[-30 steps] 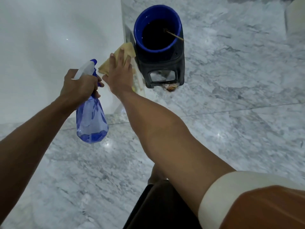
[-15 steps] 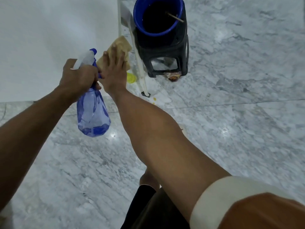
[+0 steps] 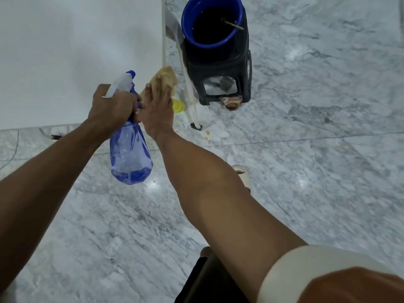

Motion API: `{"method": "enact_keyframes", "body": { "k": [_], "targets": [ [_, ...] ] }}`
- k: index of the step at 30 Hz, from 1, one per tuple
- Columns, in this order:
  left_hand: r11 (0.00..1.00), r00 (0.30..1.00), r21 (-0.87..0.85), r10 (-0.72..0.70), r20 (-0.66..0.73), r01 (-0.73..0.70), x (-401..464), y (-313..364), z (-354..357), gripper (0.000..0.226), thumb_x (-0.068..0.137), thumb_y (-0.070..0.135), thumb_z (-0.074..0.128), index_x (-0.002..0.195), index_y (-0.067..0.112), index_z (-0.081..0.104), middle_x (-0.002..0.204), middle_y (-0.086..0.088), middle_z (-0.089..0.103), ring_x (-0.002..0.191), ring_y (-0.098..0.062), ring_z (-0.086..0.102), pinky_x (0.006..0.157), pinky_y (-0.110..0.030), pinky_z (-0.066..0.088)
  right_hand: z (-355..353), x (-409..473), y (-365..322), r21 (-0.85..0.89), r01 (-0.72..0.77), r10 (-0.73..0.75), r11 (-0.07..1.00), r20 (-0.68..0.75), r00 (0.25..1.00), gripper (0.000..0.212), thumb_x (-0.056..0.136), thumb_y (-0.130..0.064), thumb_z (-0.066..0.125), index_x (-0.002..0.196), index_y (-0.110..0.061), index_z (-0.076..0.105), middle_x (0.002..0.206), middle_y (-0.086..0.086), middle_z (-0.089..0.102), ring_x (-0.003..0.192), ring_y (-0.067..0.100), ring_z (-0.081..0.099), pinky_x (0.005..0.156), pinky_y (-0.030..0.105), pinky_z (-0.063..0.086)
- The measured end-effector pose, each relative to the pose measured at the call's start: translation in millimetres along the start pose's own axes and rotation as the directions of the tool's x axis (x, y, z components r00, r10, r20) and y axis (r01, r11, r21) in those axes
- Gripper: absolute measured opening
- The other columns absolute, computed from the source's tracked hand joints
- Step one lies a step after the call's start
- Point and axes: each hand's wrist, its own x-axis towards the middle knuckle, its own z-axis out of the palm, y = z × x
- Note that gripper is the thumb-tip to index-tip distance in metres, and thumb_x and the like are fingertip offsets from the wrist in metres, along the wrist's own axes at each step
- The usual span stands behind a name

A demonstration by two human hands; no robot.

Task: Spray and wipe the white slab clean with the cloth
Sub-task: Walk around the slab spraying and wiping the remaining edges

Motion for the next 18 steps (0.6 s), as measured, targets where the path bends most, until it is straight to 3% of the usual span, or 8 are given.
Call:
{"method": "enact_keyframes", "body": {
  "k": [4,6,10,14,16,17,18],
  "targets": [
    [1.000,1.000,0.012,-0.009,0.005,0.009,-16.9,-14.8,-1.2,0.020,0.079,-0.004,0.052,0.072,0.012,0.062,0.077,-0.006,0.068,0.043,-0.011,0.060,0.052,-0.022,0.058,10.7,-19.9,4.6,0.041,0.026,-0.024,0.999,-0.033,0.999,0.063,0.100,-0.037,0.049,0.154,-0.012,0.028,0.164,0.021,0.008,0.146,0.044,0.019,0.113,0.045,0.037],
    [1.000,1.000,0.003,-0.020,0.010,0.020,-25.1,-22.7,-2.4,0.019,0.078,-0.005,0.051,0.072,0.009,0.063,0.079,-0.008,0.070,0.048,-0.017,0.062,0.061,-0.030,0.061,8.3,-29.9,8.1,0.078,0.044,-0.043,0.996,-0.020,0.999,0.061,0.100,-0.031,0.049,0.153,-0.009,0.028,0.163,0.021,0.008,0.144,0.044,0.021,0.110,0.045,0.041],
    [0.999,0.999,-0.023,-0.027,0.032,0.027,-47.2,-35.3,-8.0,0.018,0.076,-0.006,0.048,0.076,0.003,0.064,0.087,-0.015,0.072,0.046,-0.018,0.060,0.071,-0.038,0.061,18.9,-69.7,7.2,0.032,0.090,-0.092,0.995,0.056,0.994,0.064,0.099,-0.021,0.048,0.154,-0.004,0.021,0.162,0.027,0.003,0.147,0.049,0.012,0.113,0.047,0.037],
    [0.996,0.999,-0.080,-0.022,0.041,0.025,-73.1,-45.6,-12.0,0.018,0.073,-0.005,0.047,0.073,0.002,0.064,0.089,-0.019,0.072,0.038,-0.015,0.056,0.074,-0.043,0.059,9.9,-107.1,11.2,0.299,0.056,-0.096,0.953,0.118,0.988,0.057,0.099,-0.011,0.046,0.152,-0.004,0.026,0.162,0.025,-0.005,0.147,0.049,0.006,0.104,0.045,0.044],
    [0.994,0.999,-0.105,-0.023,0.042,0.027,-86.7,-49.5,-14.0,0.018,0.071,-0.002,0.048,0.074,0.000,0.065,0.088,-0.020,0.072,0.037,-0.016,0.056,0.074,-0.043,0.058,-5.7,-117.8,15.2,0.559,-0.100,-0.087,0.823,0.299,0.950,0.049,0.097,-0.014,0.050,0.143,-0.006,0.036,0.158,0.027,0.011,0.141,0.043,0.025,0.100,0.042,0.048],
    [0.994,0.999,-0.107,-0.024,0.044,0.029,-93.6,-50.3,-14.9,0.019,0.071,-0.002,0.048,0.076,-0.001,0.066,0.087,-0.020,0.073,0.037,-0.016,0.056,0.074,-0.043,0.058,-18.1,-125.2,16.8,0.706,-0.250,-0.094,0.663,0.409,0.908,0.037,0.098,-0.016,0.051,0.133,-0.009,0.043,0.153,0.028,0.027,0.126,0.034,0.046,0.090,0.035,0.055],
    [0.994,0.999,-0.108,-0.021,0.049,0.026,-100.4,-51.0,-15.7,0.020,0.071,-0.002,0.048,0.079,-0.002,0.067,0.088,-0.019,0.073,0.036,-0.015,0.057,0.073,-0.042,0.058,-30.5,-135.0,19.2,0.798,-0.411,-0.098,0.441,0.498,0.861,0.019,0.101,-0.015,0.049,0.120,-0.011,0.047,0.143,0.029,0.043,0.100,0.022,0.061,0.070,0.026,0.058]
  ]
}}
